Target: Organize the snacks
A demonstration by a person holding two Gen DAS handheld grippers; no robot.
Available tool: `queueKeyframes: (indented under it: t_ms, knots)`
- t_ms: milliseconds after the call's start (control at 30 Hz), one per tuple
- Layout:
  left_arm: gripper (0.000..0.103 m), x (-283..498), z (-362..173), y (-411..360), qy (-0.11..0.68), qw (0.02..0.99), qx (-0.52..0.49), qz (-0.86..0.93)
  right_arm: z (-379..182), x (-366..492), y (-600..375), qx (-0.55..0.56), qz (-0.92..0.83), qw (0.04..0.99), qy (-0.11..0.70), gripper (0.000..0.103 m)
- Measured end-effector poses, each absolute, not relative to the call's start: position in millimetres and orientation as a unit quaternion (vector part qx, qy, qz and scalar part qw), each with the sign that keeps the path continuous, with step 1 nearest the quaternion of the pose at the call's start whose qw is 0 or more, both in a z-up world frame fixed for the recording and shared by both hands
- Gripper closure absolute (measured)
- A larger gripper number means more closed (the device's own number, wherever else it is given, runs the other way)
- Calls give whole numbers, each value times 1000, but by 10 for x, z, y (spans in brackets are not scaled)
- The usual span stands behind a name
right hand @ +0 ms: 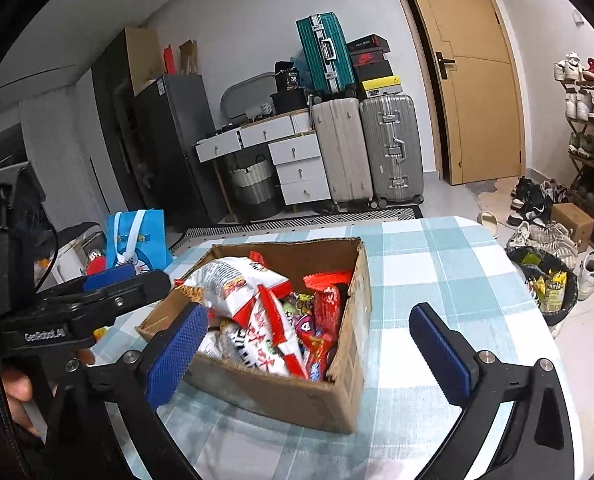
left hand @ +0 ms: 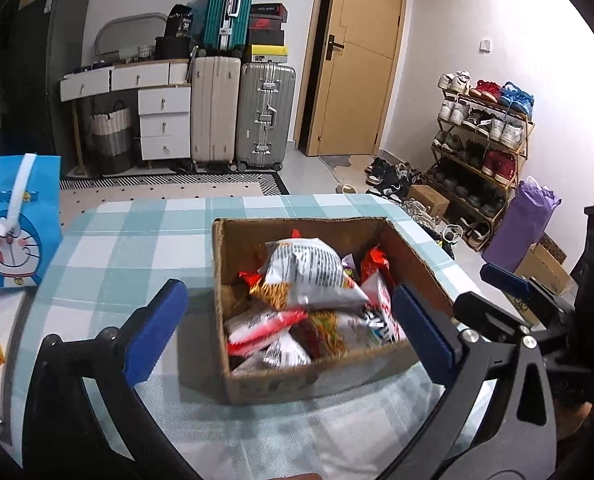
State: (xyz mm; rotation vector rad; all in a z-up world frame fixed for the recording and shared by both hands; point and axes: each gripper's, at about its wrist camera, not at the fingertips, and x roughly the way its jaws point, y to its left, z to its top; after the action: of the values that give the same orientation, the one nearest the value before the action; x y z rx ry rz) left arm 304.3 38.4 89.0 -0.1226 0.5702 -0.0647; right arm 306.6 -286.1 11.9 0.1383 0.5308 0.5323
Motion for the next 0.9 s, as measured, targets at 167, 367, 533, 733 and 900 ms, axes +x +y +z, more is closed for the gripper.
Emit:
queueKeyframes:
  t_ms: [167,367,533,733,900]
  knots:
    - [0,2703,924,386,266,962,-51,-26,114,2886,-2791,54,267,928,256,0]
    - [0,2397,875,383,260,964,-51,-18,76,2652,-2762,32,277,927,251,0]
    - [0,2212,725,397,250,967,-49,-14,10,2485,-2737,23,284,928,238,0]
    - [0,2036,521,424,231,972,-44,-13,-86,2332,-2678,-1,290,934,208,0]
    - [0,1959,404,504,230,972,-51,-7,-135,2267,-2572,-29,293,935,197,0]
